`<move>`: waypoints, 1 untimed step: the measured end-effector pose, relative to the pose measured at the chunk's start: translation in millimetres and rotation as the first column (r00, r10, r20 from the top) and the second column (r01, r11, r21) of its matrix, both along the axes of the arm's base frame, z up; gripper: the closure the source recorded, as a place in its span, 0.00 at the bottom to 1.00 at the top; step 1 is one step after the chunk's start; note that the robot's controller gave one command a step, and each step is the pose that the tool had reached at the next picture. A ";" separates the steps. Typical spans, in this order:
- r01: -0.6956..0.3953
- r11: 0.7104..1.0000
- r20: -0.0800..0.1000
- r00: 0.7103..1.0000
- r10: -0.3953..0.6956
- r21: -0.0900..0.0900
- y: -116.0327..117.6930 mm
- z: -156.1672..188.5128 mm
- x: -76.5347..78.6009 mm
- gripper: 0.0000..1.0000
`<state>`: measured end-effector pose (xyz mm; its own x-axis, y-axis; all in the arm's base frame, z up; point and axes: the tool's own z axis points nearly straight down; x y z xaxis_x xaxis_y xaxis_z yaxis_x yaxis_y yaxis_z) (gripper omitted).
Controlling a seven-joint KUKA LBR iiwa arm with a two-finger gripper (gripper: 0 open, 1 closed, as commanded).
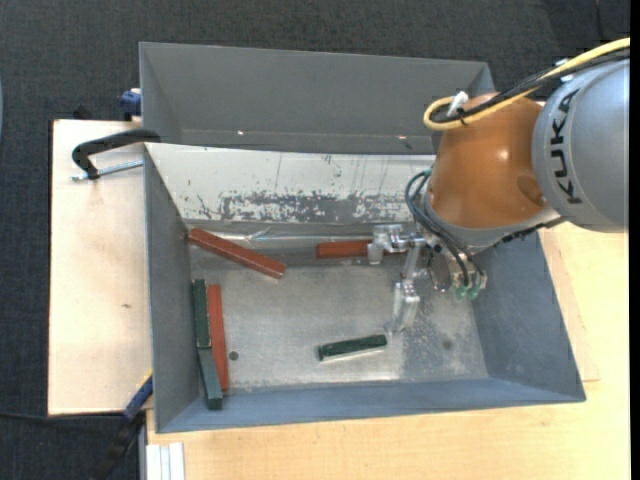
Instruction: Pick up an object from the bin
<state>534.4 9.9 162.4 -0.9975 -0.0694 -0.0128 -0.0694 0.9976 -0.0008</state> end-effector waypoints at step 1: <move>-0.265 0.964 -0.011 0.964 0.265 0.001 32.2 -56.1 -27.9 0.00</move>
Offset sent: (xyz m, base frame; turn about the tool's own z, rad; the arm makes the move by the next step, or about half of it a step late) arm -0.0420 0.0002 -0.0924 -0.2410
